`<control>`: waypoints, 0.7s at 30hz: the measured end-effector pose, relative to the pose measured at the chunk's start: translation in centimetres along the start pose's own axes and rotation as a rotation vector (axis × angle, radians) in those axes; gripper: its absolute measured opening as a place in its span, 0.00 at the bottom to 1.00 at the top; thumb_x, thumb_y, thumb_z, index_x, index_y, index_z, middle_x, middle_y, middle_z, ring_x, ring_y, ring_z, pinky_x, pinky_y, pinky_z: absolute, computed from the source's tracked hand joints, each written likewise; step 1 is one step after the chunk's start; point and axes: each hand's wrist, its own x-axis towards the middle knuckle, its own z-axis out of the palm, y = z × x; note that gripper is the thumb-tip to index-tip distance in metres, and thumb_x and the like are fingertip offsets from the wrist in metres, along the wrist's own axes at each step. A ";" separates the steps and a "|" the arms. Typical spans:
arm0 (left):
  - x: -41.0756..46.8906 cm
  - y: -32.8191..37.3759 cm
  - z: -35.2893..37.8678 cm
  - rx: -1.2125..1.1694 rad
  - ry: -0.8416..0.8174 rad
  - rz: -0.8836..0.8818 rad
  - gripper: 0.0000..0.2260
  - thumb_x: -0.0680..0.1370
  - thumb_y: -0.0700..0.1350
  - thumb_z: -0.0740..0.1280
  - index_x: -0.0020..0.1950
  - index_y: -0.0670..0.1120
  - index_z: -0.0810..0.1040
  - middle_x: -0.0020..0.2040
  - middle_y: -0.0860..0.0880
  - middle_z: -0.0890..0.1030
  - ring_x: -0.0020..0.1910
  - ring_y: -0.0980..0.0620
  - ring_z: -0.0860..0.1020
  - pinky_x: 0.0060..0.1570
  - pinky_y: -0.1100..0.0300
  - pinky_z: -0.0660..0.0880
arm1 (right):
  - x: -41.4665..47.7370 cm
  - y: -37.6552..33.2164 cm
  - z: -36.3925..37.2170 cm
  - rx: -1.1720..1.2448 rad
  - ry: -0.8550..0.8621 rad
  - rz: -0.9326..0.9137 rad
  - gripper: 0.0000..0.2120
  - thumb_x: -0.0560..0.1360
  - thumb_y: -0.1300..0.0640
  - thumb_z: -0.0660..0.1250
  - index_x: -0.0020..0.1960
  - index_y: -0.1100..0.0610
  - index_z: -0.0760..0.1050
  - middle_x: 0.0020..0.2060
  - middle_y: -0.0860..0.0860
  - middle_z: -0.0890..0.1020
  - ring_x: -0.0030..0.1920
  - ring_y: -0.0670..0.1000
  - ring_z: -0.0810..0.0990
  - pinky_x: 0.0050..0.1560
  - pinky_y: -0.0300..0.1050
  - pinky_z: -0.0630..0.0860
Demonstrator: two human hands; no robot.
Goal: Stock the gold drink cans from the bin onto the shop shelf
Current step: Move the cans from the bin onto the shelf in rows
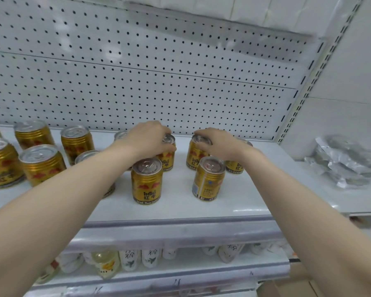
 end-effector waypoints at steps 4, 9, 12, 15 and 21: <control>-0.3 -0.2 -0.3 -0.034 -0.003 -0.008 0.28 0.76 0.62 0.63 0.72 0.49 0.69 0.66 0.44 0.73 0.63 0.43 0.72 0.58 0.50 0.70 | -0.5 -0.2 0.1 0.065 0.024 0.024 0.23 0.81 0.47 0.58 0.75 0.51 0.64 0.72 0.51 0.69 0.69 0.53 0.69 0.66 0.48 0.65; -3.0 -0.4 -2.6 -0.090 0.029 -0.008 0.26 0.74 0.66 0.61 0.68 0.54 0.72 0.61 0.52 0.77 0.56 0.50 0.76 0.49 0.55 0.72 | -4.4 -1.5 -1.3 0.157 0.175 0.009 0.16 0.79 0.45 0.59 0.63 0.48 0.74 0.57 0.47 0.77 0.56 0.48 0.77 0.58 0.49 0.75; -6.2 -0.7 -3.6 -0.062 -0.107 0.017 0.27 0.72 0.68 0.62 0.66 0.57 0.72 0.55 0.56 0.79 0.47 0.55 0.77 0.46 0.58 0.73 | -7.9 -2.6 -1.5 0.151 0.049 -0.001 0.14 0.77 0.46 0.62 0.61 0.47 0.76 0.55 0.45 0.79 0.55 0.49 0.77 0.53 0.47 0.77; -8.2 -0.8 -3.3 -0.066 -0.166 0.037 0.28 0.69 0.68 0.66 0.66 0.59 0.72 0.56 0.55 0.78 0.48 0.55 0.74 0.46 0.59 0.70 | -9.5 -2.9 -1.3 0.073 -0.062 -0.009 0.25 0.74 0.49 0.65 0.71 0.47 0.69 0.63 0.46 0.76 0.58 0.49 0.75 0.55 0.45 0.75; -8.4 -0.1 -1.3 -0.138 -0.028 0.064 0.25 0.70 0.63 0.69 0.65 0.57 0.75 0.58 0.51 0.81 0.55 0.50 0.77 0.52 0.56 0.74 | -9.5 -3.5 0.1 -0.053 0.100 0.041 0.26 0.73 0.40 0.67 0.66 0.51 0.72 0.57 0.54 0.77 0.54 0.53 0.74 0.47 0.44 0.69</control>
